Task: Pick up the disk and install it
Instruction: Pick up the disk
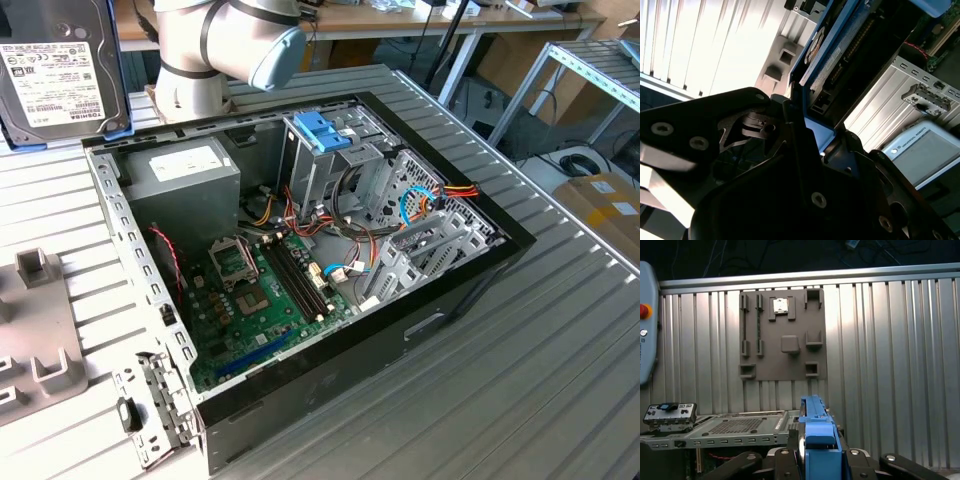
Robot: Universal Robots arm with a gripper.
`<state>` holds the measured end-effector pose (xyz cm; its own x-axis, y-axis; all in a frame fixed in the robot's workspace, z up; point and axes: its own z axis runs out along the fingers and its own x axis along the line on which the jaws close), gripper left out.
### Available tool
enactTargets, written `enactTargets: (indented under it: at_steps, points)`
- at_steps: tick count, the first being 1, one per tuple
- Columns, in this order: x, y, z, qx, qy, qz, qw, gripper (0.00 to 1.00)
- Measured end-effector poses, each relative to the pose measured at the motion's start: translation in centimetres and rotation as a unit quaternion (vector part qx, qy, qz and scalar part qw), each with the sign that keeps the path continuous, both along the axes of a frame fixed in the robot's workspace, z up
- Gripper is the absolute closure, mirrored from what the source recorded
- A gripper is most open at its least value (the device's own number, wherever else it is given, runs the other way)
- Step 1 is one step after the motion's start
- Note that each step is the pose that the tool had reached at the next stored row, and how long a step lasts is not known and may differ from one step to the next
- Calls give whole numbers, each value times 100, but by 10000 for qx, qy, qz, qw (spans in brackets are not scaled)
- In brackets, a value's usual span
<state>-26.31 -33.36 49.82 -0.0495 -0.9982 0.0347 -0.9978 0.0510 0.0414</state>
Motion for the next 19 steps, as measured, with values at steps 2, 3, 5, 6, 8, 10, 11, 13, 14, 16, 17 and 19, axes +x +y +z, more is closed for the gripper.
enactTargets:
  at_steps: [2, 3, 5, 6, 8, 10, 11, 13, 14, 16, 17, 19]
  points:
    - [7, 0, 0, -1, 0, 0, 10000, 63]
    - [10, 0, 0, -1, 0, 0, 10000, 63]
    - [18, 0, 0, -2, 0, 0, 10000, 63]
    - [20, 0, 0, -3, 0, 0, 10000, 63]
    - [25, 0, 0, -4, 0, 0, 10000, 63]
    - [35, 0, 0, -5, 0, 0, 10000, 63]
    - [41, 0, 0, -6, 0, 0, 10000, 63]
    - [46, 0, 0, -7, 0, 0, 10000, 63]
    - [49, 0, -1, -7, 0, 0, 10000, 63]
    - [57, 0, -1, -9, 0, 0, 10000, 63]
    - [60, 0, -1, -9, 0, 0, 10000, 63]
    - [65, 0, -1, -10, 0, 0, 10000, 63]
